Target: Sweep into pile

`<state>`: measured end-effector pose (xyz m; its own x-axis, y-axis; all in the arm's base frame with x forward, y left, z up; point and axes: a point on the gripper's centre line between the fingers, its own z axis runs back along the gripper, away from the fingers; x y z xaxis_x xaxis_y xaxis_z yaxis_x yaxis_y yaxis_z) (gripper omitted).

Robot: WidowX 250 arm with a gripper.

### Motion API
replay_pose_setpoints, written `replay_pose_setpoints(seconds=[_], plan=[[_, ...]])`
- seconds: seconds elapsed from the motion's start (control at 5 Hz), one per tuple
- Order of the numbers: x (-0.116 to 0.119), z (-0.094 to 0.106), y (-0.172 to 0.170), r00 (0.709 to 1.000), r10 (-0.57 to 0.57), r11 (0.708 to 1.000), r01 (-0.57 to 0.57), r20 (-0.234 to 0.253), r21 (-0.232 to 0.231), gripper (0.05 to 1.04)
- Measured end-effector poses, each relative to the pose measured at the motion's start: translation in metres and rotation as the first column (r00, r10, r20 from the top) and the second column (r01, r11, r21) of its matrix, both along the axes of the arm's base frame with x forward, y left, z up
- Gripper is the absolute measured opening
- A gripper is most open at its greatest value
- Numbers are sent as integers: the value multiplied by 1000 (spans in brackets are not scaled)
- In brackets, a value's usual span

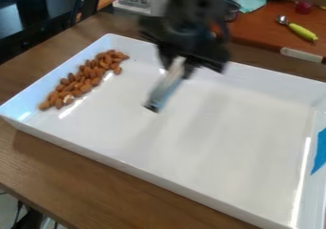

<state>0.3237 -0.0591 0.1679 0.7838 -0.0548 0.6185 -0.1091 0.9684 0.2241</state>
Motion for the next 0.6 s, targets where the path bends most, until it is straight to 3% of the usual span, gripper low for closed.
replay_pose_setpoints(seconds=[0.2,0.4,0.6], plan=[[8,-2,-50,1000,-14,1000,14,8,24,308],[4,-18,-84,1000,-19,998,18,7,53,308],[2,-38,-95,1000,5,998,-4,-3,61,371]])
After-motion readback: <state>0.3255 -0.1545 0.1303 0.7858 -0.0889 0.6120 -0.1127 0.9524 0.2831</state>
